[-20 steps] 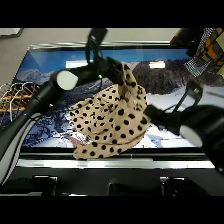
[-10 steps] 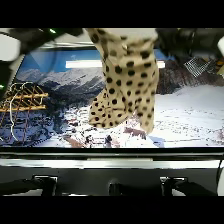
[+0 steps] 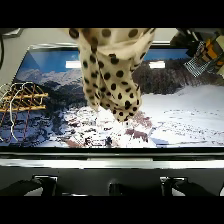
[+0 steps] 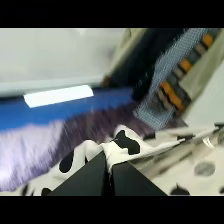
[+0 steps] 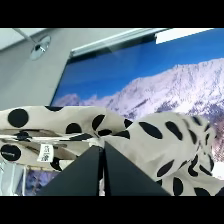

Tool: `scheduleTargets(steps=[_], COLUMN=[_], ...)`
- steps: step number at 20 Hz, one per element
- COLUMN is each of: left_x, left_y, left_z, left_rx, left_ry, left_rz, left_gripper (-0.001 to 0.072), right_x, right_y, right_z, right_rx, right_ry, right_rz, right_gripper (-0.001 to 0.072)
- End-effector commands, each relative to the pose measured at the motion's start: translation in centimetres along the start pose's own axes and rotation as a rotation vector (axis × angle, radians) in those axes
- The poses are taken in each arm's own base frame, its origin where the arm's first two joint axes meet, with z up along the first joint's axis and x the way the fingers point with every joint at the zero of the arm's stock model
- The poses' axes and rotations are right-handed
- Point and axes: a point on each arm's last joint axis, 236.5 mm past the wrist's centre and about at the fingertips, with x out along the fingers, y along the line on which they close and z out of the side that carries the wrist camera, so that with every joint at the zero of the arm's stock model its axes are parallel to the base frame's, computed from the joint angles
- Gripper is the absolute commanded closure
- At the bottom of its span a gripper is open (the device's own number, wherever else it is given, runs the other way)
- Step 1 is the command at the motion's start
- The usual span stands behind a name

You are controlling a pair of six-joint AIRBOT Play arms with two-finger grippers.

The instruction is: Fold the clothes and pants, and hang the long-sleeved shirts on hangers.

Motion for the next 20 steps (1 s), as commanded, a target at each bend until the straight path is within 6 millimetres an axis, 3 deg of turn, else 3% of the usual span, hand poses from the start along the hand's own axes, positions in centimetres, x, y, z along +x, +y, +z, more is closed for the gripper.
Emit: scheduleTargets(steps=[1, 6, 9, 15, 18, 20], left_x=[-1.7, -2.0, -3.1, -3.9, -2.9, -1.9], left_y=[-0.1, -2.3, -3.5, -6.5, -7.0, -6.9], left_z=[-6.5, -8.9, -11.4, -11.2, -11.8, -12.2], left_rx=[-0.207, -0.291, -0.344, -0.371, -0.356, -0.351], left_ry=[0.28, 0.377, 0.486, 0.47, 0.482, 0.487], left_rz=[0.04, 0.021, 0.03, -0.009, -0.015, 0.001], left_gripper=[0.0685, 0.0686, 0.0686, 0.0685, 0.0686, 0.0686], right_x=[-1.0, -0.3, -2.7, -9.1, -9.8, -8.6], right_y=[-1.0, 2.0, 0.7, 1.6, 2.5, 1.3], right_z=[-2.4, -4.9, -4.1, -1.2, -0.5, -2.1], right_rx=[-0.032, -0.123, -0.212, -0.247, -0.249, -0.248], right_ry=[0.097, 0.126, 0.041, -0.118, -0.156, -0.075], right_rz=[-0.058, -0.046, -0.209, -0.223, -0.187, -0.23], right_gripper=[0.069, 0.0691, 0.0691, 0.0691, 0.0691, 0.069])
